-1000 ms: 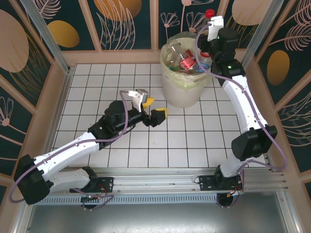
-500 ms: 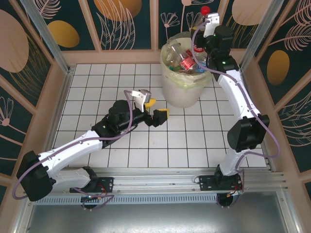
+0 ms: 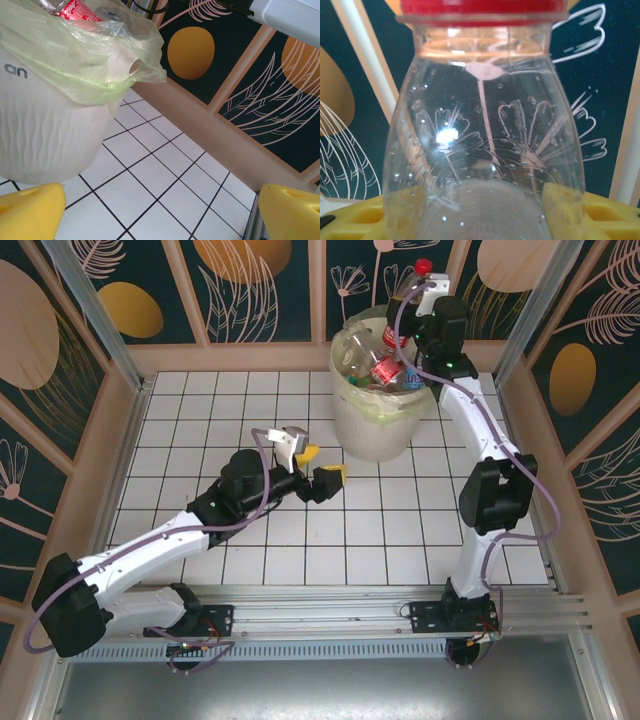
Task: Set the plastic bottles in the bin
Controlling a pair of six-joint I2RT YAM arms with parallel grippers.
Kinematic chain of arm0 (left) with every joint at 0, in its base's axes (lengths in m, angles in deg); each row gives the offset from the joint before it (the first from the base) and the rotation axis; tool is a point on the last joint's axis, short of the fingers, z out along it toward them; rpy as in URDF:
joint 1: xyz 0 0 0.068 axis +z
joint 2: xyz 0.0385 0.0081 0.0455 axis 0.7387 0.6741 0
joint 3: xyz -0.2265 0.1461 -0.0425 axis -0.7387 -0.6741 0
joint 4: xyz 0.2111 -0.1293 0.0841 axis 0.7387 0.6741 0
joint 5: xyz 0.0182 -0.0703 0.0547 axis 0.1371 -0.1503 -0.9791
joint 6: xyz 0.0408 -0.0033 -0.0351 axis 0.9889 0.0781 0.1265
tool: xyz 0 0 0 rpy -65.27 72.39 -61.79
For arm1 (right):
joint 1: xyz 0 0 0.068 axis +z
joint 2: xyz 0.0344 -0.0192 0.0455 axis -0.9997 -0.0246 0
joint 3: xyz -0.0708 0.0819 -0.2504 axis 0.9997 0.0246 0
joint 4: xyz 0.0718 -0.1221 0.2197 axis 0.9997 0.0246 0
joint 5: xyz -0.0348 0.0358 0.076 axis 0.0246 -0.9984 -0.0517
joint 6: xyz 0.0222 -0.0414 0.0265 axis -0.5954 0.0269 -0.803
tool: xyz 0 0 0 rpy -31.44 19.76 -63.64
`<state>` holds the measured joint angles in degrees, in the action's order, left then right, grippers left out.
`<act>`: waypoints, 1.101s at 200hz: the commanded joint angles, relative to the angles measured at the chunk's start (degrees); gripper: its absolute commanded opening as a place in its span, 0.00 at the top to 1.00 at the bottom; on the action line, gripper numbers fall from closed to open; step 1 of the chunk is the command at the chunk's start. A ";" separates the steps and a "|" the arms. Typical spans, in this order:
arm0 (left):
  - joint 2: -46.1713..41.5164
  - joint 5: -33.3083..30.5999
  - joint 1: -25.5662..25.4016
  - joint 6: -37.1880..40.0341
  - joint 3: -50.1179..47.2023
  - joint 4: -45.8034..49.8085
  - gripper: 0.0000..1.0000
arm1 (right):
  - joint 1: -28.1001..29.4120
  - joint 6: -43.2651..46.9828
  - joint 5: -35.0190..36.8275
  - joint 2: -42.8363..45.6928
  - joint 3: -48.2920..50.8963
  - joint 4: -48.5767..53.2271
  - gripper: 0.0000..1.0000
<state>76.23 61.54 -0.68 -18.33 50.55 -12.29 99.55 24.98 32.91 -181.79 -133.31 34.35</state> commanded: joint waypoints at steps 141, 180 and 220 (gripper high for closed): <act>-0.52 1.43 0.20 -0.74 -0.68 -3.94 0.01 | -5.69 -4.48 -8.98 7.82 4.13 -3.19 0.14; -0.39 1.51 0.22 -0.78 -0.82 -4.19 0.01 | -5.91 -2.68 -10.87 9.74 5.53 -0.92 0.23; -0.06 2.20 0.27 -1.10 -1.10 -4.85 0.01 | -5.59 -1.80 -10.95 14.60 12.99 -2.76 0.43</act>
<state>76.23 62.22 -0.68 -18.46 49.94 -14.04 93.89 22.23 23.23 -171.80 -124.88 33.44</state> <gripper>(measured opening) 0.985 0.621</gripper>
